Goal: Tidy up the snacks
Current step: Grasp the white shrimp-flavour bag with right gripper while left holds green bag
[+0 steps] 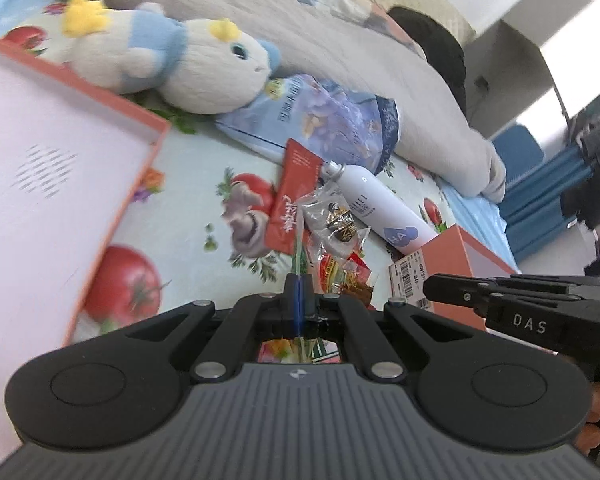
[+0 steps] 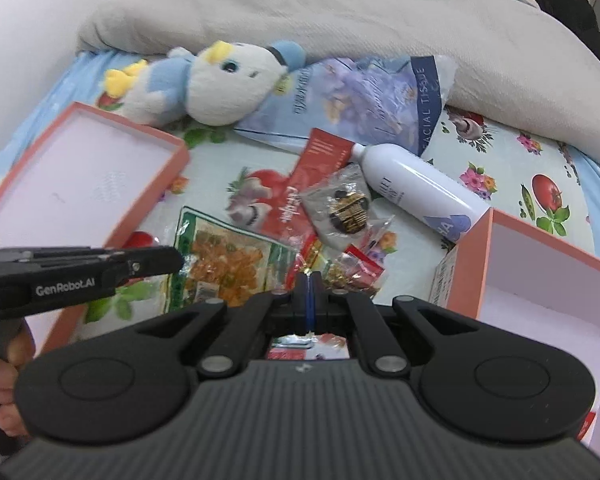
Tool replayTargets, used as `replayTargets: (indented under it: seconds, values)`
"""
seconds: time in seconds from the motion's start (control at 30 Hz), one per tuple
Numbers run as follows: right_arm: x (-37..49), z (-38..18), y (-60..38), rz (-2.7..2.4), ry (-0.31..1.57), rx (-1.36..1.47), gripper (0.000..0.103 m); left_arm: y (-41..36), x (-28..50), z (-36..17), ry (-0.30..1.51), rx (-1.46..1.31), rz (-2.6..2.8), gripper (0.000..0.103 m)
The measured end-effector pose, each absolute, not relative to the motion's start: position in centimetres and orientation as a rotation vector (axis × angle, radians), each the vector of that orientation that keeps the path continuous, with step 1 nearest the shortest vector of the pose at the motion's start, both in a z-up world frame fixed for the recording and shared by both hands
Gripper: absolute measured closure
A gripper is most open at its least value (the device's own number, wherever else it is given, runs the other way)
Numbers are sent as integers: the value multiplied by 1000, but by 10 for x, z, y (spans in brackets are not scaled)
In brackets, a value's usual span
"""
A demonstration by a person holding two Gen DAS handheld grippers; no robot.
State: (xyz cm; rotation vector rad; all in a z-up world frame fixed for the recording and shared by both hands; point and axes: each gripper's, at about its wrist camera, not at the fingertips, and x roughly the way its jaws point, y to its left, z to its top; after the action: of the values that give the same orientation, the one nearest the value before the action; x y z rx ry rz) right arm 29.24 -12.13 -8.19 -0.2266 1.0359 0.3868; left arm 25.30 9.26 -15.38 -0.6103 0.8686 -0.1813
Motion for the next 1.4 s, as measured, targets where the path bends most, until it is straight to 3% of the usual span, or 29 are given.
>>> replayTargets:
  seconds: [0.53,0.6,0.63,0.8,0.87,0.93,1.23,1.33,1.4]
  values:
    - [218,-115,-134,384,1029,-150,95,115,142,-163,833,-687,-67,103]
    - [205,-120,-135,369,1024,-197,76,117,135,-167,836,-695,-58,103]
    - [199,-122,-137,368,1019,-210,61,118,132,-169,838,-700,-54,103]
    - [170,-133,-138,379,1007,-312,56,121,120,-179,859,-695,-37,103]
    - [162,-138,-136,378,986,-364,39,120,117,-184,871,-691,-34,103]
    - [156,-142,-131,380,955,-426,31,120,115,-188,881,-691,-33,103]
    - [162,-171,-117,295,969,-591,33,118,108,-194,913,-682,-28,103]
    - [161,-176,-113,257,962,-597,37,117,108,-195,925,-676,-32,103]
    - [164,-184,-113,230,994,-601,47,118,108,-196,929,-681,-31,103]
